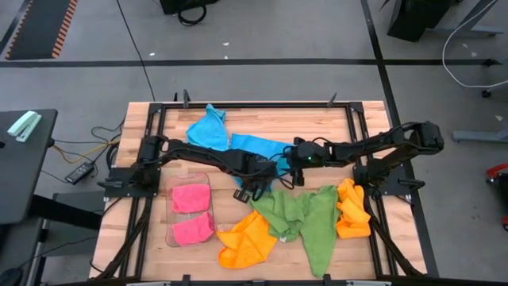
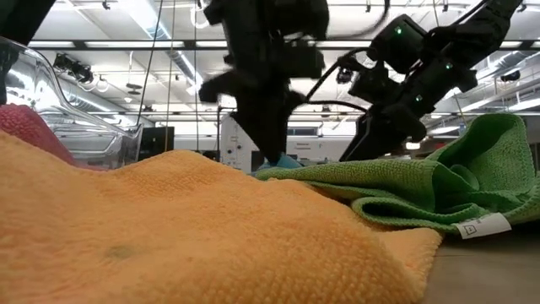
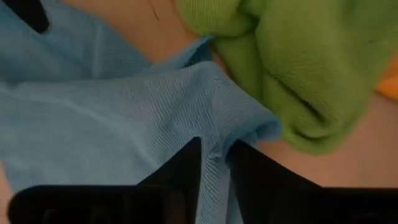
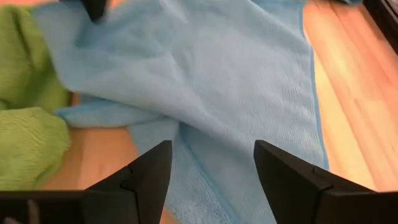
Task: Fold microfiber towels
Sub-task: Fold the bottom blue microfiber cloth
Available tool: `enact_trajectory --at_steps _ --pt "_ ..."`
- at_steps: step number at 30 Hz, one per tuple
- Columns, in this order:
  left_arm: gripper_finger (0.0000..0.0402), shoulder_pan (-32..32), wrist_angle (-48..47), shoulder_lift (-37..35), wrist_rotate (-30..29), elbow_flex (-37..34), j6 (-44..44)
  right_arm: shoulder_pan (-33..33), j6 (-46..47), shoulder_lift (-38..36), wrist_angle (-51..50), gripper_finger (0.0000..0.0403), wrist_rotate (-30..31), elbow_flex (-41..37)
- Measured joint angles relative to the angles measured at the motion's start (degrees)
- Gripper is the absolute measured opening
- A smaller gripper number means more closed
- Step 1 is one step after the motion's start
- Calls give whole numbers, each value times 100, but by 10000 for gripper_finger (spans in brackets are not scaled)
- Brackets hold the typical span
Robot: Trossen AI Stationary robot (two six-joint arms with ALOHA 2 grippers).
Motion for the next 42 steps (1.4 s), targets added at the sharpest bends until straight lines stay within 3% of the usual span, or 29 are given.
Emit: enact_trajectory --at_steps 9,12,16,22,27,30,32,42 --pt "125 37 -714 -516 6 6 -361 -422 212 7 0 237 4 -288" --pt "124 37 -1002 -485 280 -23 -648 -500 258 7 -6 237 1 -409" --pt "113 31 -853 -435 778 -454 -754 -512 353 8 -2 237 -44 -542" --pt "93 -11 182 -435 802 -1119 -719 -514 289 11 71 237 -73 -575" --pt "74 -7 974 -433 445 -1632 -581 -514 142 11 422 237 -262 -575" --pt "64 -5 1079 -433 -26 -1802 -583 -514 140 11 457 237 -279 -575" --pt "57 7 1067 -433 -30 -1931 -617 -514 140 11 455 237 -280 -575" --pt "33 33 -308 -521 321 -2060 -1055 -514 138 11 444 237 -281 -575"
